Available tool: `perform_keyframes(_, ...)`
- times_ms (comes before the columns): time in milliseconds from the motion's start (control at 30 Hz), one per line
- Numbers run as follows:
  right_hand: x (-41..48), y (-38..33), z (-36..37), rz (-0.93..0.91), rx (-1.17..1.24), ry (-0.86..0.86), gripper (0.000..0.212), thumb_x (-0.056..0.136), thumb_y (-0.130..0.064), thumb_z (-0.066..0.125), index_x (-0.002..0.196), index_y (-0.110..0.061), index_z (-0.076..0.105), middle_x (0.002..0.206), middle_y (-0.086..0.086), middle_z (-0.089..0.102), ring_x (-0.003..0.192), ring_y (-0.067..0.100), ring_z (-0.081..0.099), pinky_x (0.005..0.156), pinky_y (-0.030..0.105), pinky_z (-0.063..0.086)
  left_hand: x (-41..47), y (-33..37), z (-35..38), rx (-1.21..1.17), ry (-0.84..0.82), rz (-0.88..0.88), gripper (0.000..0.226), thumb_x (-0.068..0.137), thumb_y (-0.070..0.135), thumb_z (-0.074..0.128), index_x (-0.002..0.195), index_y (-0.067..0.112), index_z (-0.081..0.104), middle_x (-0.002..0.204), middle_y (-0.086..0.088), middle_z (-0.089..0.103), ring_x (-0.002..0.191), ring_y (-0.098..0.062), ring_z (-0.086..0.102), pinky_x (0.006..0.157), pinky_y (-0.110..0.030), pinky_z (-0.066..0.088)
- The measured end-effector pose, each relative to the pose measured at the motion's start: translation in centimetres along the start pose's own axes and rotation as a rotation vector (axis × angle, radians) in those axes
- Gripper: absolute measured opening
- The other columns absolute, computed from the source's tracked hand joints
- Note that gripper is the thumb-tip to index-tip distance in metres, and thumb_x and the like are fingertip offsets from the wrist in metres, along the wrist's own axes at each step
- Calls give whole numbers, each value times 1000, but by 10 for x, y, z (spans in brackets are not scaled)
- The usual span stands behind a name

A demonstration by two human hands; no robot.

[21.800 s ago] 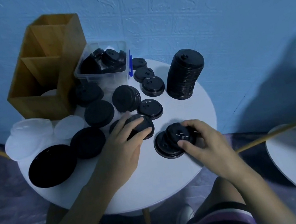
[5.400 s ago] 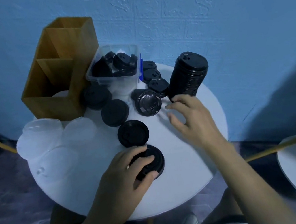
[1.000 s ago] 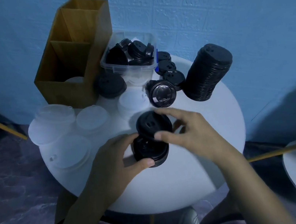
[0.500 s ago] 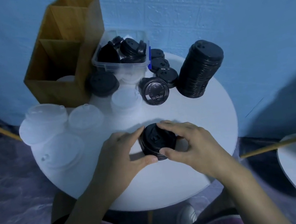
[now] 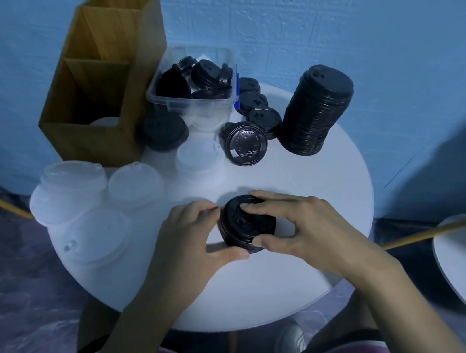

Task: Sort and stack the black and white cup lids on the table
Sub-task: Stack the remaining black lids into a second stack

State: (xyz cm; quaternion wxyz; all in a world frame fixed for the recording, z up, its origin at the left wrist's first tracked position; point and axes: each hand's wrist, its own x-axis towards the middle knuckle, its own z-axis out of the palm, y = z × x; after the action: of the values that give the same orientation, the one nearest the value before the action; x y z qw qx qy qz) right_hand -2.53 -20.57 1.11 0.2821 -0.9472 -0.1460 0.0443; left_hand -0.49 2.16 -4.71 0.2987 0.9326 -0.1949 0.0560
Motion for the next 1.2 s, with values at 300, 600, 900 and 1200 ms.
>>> perform_keyframes(300, -1, -11, -2, 40, -129, 5, 75, 83, -57, 71, 149, -41, 42, 126, -21, 52, 113, 7, 57, 90, 22, 40, -2, 0, -3, 18, -49, 15, 82, 68, 79, 53, 129, 27, 66, 135, 13, 58, 125, -17, 47, 98, -32, 35)
perform_keyframes(600, 6, -17, -7, 41, -85, -112, 73, 83, -51, 76, 148, -36, 47, 127, -21, 42, 110, 9, 54, 99, 27, 44, 0, 4, -4, 37, -53, 20, 93, 59, 88, 56, 135, 34, 63, 150, 17, 52, 133, -14, 42, 105, -29, 29)
perform_keyframes(900, 9, -14, -8, 9, -52, -140, 70, 82, -48, 75, 146, -37, 48, 133, -27, 45, 113, 5, 51, 101, 24, 42, 1, 4, -5, 32, -52, 17, 101, 58, 89, 54, 142, 33, 59, 152, 19, 49, 135, -13, 41, 108, -28, 26)
perform_keyframes(1200, 3, -2, 19, 114, 123, 89, 76, 78, -56, 79, 146, -44, 47, 115, -34, 52, 109, -2, 50, 94, 8, 35, 3, 3, -8, -73, -24, -26, 96, 69, 68, 76, 153, 35, 43, 148, 14, 53, 134, -11, 44, 107, -30, 33)
